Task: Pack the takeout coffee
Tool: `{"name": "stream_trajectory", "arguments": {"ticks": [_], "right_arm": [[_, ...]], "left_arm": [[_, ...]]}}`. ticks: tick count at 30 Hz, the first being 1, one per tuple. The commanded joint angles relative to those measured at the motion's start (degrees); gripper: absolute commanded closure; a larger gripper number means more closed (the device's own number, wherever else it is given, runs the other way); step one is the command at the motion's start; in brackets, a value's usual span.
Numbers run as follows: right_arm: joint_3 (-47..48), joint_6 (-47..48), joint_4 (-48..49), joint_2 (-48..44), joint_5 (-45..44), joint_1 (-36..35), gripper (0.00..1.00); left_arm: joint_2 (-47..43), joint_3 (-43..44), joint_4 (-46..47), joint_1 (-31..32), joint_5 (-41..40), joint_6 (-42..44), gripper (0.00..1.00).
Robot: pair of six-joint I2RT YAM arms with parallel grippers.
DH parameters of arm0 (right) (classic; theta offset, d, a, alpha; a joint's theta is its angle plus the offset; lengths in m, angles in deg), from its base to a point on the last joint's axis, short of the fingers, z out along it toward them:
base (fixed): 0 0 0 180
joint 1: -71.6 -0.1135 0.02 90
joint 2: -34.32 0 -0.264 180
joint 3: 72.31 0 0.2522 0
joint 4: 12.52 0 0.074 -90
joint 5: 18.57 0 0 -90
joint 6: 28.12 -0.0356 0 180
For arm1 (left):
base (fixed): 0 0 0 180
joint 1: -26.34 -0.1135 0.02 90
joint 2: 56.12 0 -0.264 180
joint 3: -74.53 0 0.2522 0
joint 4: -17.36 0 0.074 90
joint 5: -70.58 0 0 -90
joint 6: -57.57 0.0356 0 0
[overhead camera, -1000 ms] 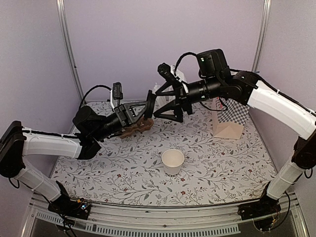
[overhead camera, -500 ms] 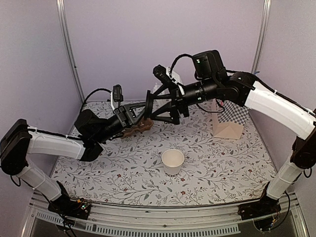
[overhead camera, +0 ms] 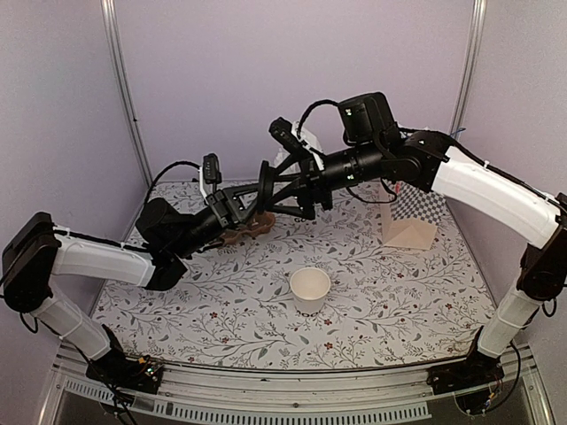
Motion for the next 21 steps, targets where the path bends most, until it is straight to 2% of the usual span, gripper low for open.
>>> {"name": "stream_trajectory", "arguments": {"ticks": [1, 6, 9, 12, 17, 21], "right_arm": [[2.0, -1.7, 1.5, 1.1, -1.6, -0.5, 0.19], [1.4, -0.9, 1.1, 0.4, -2.9, -0.5, 0.26], [-0.7, 0.2, 1.1, -1.1, -4.0, -0.5, 0.29], [-3.6, 1.9, 1.3, -3.0, -5.8, -0.4, 0.30], [-8.6, 4.4, 1.1, -6.4, -9.0, 0.4, 0.31], [-13.5, 7.7, -1.6, -9.4, -14.4, 2.8, 0.31]], "left_arm": [[0.8, 0.1, 1.7, 1.3, -0.3, 0.2, 0.86], [0.5, -0.3, -0.2, 1.4, -1.2, 0.4, 0.77], [-0.5, -1.5, -1.2, 1.4, -3.0, 0.8, 0.63], [-1.9, -2.9, -3.3, 1.4, -4.9, 1.7, 0.54], [-5.6, -5.9, -7.5, 1.3, -7.4, 3.7, 0.49], [-13.0, -6.7, -19.9, 1.3, -13.1, 10.7, 0.49]]}}
